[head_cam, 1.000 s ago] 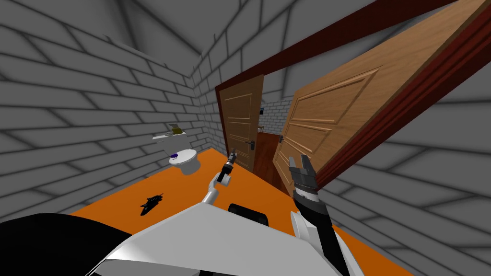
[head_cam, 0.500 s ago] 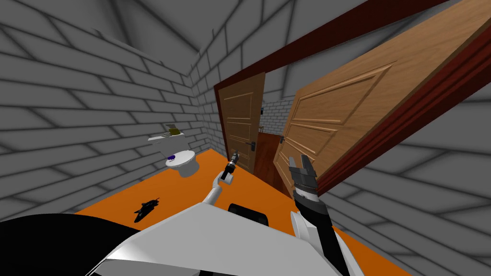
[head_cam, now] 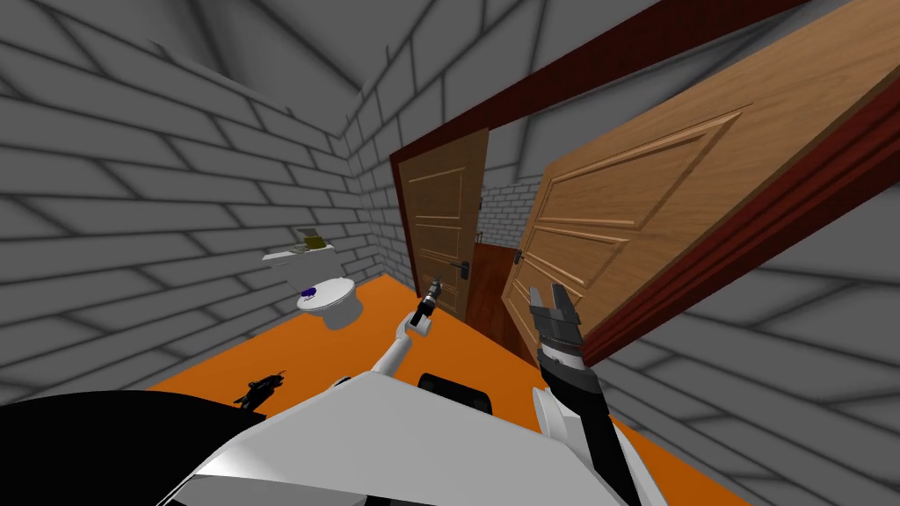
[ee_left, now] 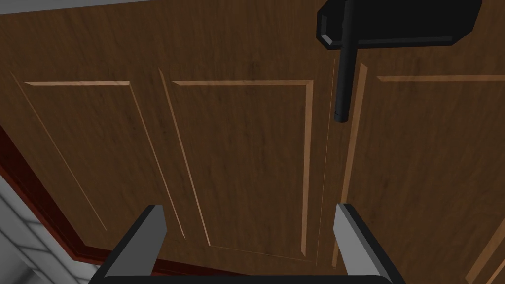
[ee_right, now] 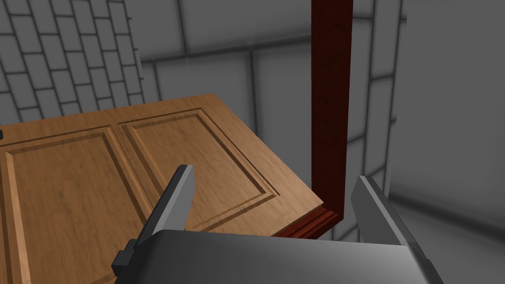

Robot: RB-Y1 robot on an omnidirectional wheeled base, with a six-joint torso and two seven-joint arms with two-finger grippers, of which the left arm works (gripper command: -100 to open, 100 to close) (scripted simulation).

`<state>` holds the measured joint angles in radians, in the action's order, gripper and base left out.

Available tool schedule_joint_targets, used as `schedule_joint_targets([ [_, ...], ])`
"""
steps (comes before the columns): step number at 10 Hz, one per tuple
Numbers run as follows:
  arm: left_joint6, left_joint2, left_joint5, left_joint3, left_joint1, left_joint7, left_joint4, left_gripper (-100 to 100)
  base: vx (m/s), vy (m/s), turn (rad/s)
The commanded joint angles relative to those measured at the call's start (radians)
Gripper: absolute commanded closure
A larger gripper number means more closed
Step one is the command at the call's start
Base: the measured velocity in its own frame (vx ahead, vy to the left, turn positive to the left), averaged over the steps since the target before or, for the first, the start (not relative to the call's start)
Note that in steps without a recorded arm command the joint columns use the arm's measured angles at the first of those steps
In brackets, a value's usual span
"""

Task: Push the door open

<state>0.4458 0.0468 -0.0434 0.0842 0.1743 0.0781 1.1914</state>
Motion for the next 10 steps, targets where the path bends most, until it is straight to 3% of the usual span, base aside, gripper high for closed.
schedule_joint_targets([
  [1,0.006,-0.005,0.0,0.002,0.014,-0.002,-0.034,-100,0.06,0.042,-0.011],
  [6,0.002,-0.024,0.006,0.022,0.112,-0.001,-0.186,-100,0.089,0.047,-0.019],
  [7,0.002,-0.024,0.006,0.022,0.112,-0.001,-0.194,-100,0.065,0.038,-0.009],
  [10,0.0,-0.038,0.009,0.032,0.163,0.0,-0.277,-100,0.053,0.037,-0.016],
])
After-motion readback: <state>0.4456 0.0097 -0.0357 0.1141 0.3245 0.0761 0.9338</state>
